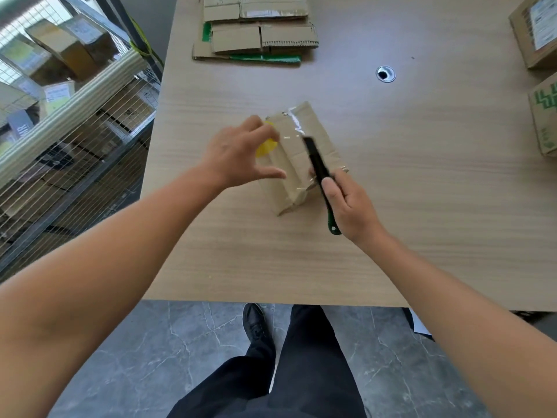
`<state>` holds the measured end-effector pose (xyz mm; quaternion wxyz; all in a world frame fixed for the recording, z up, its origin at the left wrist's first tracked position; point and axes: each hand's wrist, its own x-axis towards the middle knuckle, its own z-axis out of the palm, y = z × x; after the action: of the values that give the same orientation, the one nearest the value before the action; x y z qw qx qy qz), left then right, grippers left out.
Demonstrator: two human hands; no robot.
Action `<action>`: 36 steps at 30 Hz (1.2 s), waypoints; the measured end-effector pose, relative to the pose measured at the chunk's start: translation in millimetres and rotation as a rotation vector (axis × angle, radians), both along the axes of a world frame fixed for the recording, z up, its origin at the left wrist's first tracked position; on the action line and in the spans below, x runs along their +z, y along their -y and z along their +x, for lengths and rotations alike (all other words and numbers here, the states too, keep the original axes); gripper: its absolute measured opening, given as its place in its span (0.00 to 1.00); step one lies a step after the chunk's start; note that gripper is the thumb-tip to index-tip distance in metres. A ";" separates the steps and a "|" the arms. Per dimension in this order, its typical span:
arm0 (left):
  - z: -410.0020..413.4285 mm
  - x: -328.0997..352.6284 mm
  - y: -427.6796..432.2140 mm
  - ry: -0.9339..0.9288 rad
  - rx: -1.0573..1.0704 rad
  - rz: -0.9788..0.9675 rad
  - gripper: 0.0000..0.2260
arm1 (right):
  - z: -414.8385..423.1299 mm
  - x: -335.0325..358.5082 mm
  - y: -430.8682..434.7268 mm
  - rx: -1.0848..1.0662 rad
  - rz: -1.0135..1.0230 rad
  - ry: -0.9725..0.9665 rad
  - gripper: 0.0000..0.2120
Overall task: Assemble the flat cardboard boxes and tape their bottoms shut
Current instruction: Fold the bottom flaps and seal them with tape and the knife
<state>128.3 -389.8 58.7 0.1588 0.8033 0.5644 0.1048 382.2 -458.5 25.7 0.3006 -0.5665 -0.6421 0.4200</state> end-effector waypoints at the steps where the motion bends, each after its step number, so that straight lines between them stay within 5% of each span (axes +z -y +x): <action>1: 6.3 -2.1 1.0 -0.013 -0.049 0.010 0.35 | -2.4 -3.6 -0.5 -0.076 0.005 -0.070 0.15; 8: 29.6 -25.4 24.9 -0.011 0.036 0.146 0.43 | -15.1 -23.8 0.7 -0.202 0.065 -0.395 0.12; 15: 35.0 -39.5 20.7 -0.050 0.096 0.255 0.35 | -8.3 -29.1 -7.0 -0.142 0.115 -0.213 0.18; 20: 30.3 -40.8 12.5 -0.025 0.051 0.267 0.33 | -0.2 -26.6 -7.7 -0.046 0.096 -0.286 0.27; 26: 31.7 -29.8 1.8 0.009 -0.016 0.271 0.26 | 10.7 -32.3 -13.0 -0.265 0.304 -0.032 0.27; 31: 46.6 -26.8 1.3 0.044 0.038 0.247 0.25 | 2.2 -41.2 -18.6 -0.263 0.218 -0.053 0.37; 36: 56.4 -27.2 -3.8 0.107 0.110 0.171 0.24 | -10.9 -46.4 -30.1 -0.361 0.253 -0.074 0.33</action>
<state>184.7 -386.0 31.5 0.1135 0.7749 0.5874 0.2039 371.3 -428.4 -20.7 0.4631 -0.6141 -0.5665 0.2959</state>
